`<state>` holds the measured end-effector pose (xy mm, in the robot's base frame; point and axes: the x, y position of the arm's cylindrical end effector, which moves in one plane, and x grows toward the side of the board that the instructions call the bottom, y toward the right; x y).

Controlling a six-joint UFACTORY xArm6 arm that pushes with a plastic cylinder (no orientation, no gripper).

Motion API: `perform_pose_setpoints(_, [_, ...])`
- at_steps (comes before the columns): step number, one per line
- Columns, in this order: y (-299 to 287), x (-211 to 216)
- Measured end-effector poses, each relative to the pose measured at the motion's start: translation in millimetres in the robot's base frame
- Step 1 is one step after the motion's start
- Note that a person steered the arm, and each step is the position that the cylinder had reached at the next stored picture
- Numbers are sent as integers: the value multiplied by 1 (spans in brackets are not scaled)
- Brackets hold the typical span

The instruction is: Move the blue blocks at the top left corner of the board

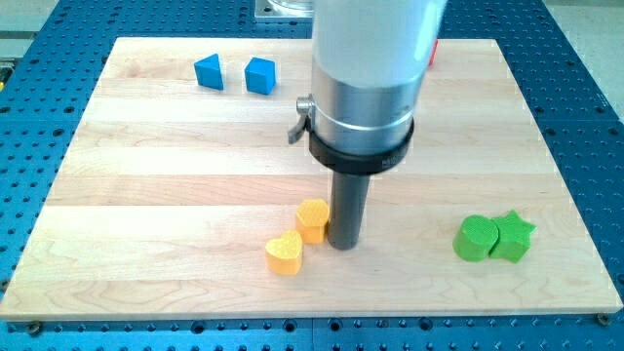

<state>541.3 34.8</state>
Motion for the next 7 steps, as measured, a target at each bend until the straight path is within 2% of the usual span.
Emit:
perform_pose_setpoints(3, [-18, -91])
perform_pose_setpoints(4, [-18, -131])
perform_pose_setpoints(5, [-20, -190])
perform_pose_setpoints(7, [-111, -259])
